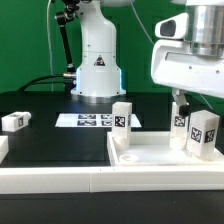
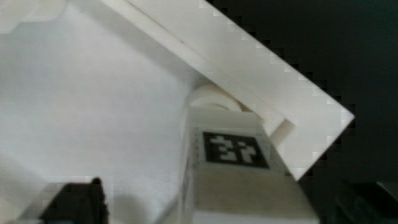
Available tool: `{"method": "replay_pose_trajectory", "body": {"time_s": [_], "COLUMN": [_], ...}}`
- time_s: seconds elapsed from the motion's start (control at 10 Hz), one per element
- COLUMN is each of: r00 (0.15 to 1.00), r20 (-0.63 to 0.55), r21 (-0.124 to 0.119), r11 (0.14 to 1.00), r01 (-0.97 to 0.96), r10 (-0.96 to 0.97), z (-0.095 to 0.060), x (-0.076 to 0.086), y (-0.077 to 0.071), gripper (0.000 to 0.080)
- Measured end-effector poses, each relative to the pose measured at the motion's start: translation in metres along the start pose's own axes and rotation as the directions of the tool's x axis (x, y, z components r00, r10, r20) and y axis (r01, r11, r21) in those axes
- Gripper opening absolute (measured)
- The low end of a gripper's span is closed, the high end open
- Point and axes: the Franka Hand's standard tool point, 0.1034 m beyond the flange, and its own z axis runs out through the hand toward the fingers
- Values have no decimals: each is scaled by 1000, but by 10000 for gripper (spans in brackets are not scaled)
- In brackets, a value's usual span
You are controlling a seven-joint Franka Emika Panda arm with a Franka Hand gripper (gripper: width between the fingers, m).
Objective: Assemble square table
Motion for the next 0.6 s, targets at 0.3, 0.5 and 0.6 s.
{"method": "replay_pose_trajectory", "body": {"time_s": [0.3, 0.5, 0.6], "r00": [981, 939, 914], "r20": [-1, -1, -2], "r21": [-2, -3, -3], "r11": [981, 939, 914], "r01": [196, 343, 406], "r10": [-196, -343, -406], "z": [2, 2, 2], "x": [0, 1, 1], "y": [0, 1, 1], "gripper": [649, 649, 649]}}
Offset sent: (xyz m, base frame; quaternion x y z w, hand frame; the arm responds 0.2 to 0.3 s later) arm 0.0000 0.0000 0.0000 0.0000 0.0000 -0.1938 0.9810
